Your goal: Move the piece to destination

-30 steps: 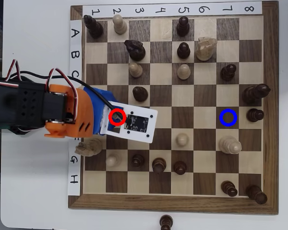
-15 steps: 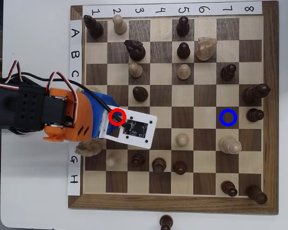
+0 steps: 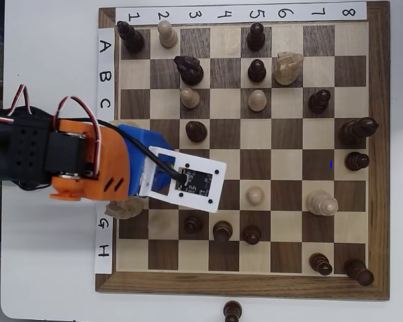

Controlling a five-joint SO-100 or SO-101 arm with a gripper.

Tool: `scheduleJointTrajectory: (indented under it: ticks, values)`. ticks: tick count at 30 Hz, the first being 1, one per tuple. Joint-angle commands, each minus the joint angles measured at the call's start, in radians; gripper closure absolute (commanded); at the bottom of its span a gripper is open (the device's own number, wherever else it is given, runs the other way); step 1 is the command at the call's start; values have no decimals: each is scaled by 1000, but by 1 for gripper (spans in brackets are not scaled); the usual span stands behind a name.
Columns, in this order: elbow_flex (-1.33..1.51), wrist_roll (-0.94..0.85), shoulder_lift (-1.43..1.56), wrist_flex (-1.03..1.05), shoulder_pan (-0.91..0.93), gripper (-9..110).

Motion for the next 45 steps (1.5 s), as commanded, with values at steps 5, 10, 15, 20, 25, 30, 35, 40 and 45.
scheduleJointTrajectory:
  ticks: [5,10,15,20,25,30,35,40,45]
  values:
    - [-545,344,-120,115,-37,101]
    - [-667,336,-212,141,-38,101]
    - [-831,330,-316,170,-37,101]
    - [-1017,324,-425,202,-37,101]
    - [-1167,324,-523,227,-37,101]
    - [-1259,331,-601,245,-41,101]
    - [-1428,351,-713,258,-54,101]
    - [-1608,376,-831,284,-75,101]
    - [-1750,390,-942,322,-92,101]
